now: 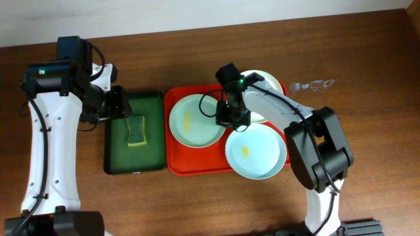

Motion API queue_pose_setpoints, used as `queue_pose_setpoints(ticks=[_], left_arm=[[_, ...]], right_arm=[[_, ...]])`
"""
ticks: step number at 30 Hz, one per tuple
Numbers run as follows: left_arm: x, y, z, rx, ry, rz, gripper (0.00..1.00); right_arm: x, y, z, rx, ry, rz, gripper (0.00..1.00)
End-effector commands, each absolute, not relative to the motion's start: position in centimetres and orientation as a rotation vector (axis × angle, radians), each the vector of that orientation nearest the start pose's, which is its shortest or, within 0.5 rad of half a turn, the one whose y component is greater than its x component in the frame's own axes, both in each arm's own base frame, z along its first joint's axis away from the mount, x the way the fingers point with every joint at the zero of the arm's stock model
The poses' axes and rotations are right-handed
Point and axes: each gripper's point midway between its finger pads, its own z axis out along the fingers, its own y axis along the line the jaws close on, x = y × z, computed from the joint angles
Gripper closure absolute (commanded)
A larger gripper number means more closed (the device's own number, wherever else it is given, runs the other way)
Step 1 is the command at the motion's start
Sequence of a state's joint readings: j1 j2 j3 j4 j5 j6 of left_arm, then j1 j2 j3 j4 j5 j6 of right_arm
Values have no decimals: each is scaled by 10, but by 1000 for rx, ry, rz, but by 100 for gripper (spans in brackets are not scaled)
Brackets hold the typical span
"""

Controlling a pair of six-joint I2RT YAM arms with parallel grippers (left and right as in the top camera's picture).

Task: Clean dirty plates on tray and stack at the side

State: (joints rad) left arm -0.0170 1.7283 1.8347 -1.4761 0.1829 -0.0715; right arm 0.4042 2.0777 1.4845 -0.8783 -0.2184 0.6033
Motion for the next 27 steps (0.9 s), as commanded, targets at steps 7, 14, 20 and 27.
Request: queue_pose_setpoints(ticks=[7,14,20,27], left_arm=[[349,-37,222,-43,2936,-271,50],[349,-37,222,-43,2936,-271,50],[349,-37,222,-43,2935,-271,51],[348,-37,222,-44,2940,-271,50]], right_arm=[[371,204,18,311,3090,501,60],[398,187,20,374,3003,530,67],[393,190,19,365,3020,522,83],[391,189,19,369,3029,517,71]])
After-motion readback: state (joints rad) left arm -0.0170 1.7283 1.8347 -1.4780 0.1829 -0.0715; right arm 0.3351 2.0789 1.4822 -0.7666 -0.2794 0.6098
